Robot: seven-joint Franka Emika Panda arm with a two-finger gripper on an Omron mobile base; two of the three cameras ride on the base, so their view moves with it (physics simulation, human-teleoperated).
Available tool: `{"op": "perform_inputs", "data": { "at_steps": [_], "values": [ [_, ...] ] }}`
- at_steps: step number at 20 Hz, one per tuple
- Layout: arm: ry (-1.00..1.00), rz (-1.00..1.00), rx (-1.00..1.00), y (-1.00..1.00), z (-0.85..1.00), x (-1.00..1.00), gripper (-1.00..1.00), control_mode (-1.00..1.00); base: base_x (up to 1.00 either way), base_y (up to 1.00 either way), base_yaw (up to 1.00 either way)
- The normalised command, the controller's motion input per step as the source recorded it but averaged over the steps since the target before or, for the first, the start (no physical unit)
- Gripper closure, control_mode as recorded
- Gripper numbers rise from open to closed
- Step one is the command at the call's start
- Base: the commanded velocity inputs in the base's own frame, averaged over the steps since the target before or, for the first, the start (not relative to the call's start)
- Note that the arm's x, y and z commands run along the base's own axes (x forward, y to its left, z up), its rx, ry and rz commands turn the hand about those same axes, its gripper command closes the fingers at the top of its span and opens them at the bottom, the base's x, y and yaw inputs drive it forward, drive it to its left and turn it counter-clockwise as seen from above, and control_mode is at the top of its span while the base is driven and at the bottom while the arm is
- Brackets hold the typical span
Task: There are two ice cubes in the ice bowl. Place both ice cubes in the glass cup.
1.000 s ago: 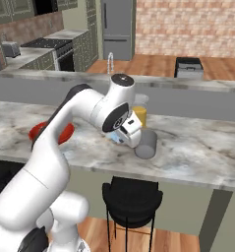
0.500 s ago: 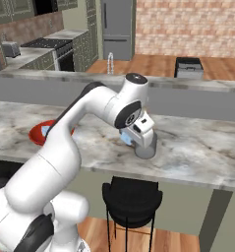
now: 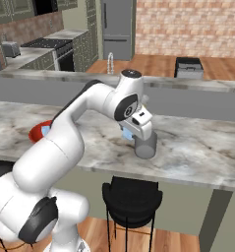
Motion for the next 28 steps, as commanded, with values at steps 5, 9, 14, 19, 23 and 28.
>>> {"op": "perform_inputs", "data": {
  "at_steps": [5, 9, 14, 19, 23, 28],
  "values": [
    [0.0, 0.0, 0.0, -0.08, -0.03, 0.36, 1.0, -1.0, 0.0, 0.0, 0.0],
    [0.01, 0.0, 0.0, -0.12, -0.03, 0.45, 1.0, -1.0, 0.0, 0.0, 0.0],
    [0.03, 0.0, 0.0, -0.27, -0.08, 0.35, 1.0, -1.0, 0.0, 0.0, 0.0],
    [0.02, 0.0, 0.0, -0.3, -0.1, 0.36, 1.0, -1.0, 0.0, 0.0, 0.0],
    [0.0, 0.0, 0.0, -0.2, -0.05, 0.3, 1.0, -1.0, 0.0, 0.0, 0.0],
    [0.01, 0.0, 0.0, -0.03, 0.0, 0.05, 1.0, -1.0, 0.0, 0.0, 0.0]
  ]
}}
